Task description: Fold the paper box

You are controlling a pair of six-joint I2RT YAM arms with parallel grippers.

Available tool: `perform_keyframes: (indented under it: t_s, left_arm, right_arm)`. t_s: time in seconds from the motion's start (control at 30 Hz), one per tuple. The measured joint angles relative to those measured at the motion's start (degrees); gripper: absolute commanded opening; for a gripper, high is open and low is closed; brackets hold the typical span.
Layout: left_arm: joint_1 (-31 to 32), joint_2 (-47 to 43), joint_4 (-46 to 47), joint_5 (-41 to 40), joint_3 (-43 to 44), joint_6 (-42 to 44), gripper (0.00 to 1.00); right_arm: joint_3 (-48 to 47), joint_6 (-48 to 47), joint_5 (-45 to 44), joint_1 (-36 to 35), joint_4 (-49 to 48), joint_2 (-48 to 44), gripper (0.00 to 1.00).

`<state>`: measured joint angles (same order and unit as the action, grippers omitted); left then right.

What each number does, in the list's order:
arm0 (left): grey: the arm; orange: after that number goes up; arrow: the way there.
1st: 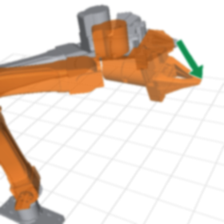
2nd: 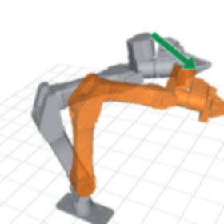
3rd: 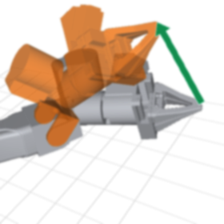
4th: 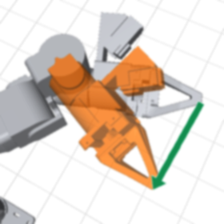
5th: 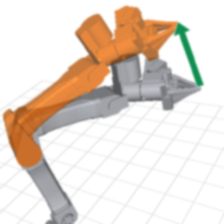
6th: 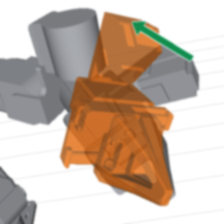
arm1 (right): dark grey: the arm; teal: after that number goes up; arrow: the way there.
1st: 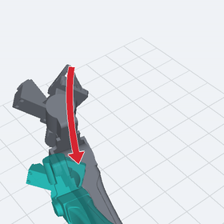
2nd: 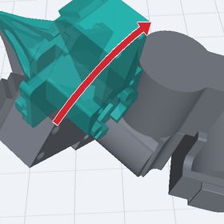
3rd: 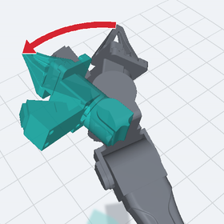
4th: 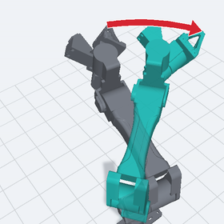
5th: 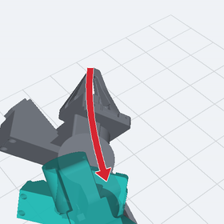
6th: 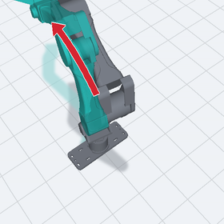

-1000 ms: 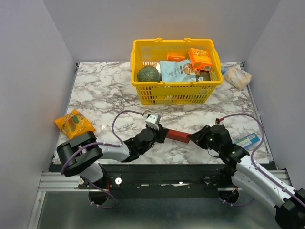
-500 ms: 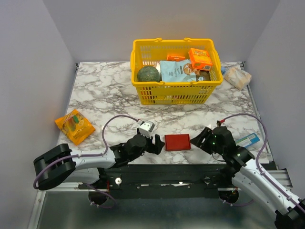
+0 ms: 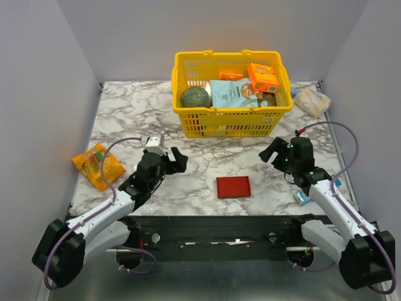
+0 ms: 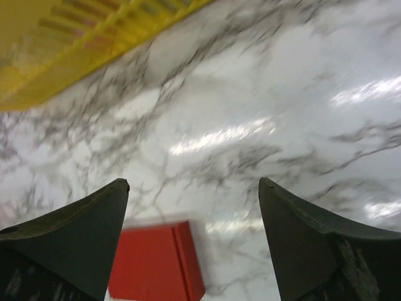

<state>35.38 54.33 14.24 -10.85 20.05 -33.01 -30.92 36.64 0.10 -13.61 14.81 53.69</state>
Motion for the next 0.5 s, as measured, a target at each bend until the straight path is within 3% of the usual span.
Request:
perform_keyframes:
  t_s: [0.2,0.5]
  left_arm:
    - [-18.6,-6.6,-8.3,4.0,3.5,0.7,0.99]
    - [-21.5,-15.5,-22.6,3.3,13.3,2.2,0.99]
  right_arm:
    - [-1.2,-5.1,5.4,17.4,-4.8,-0.8,0.94]
    - [-2.1,-10.8,4.7,20.5,-6.5,-15.0,0.95]
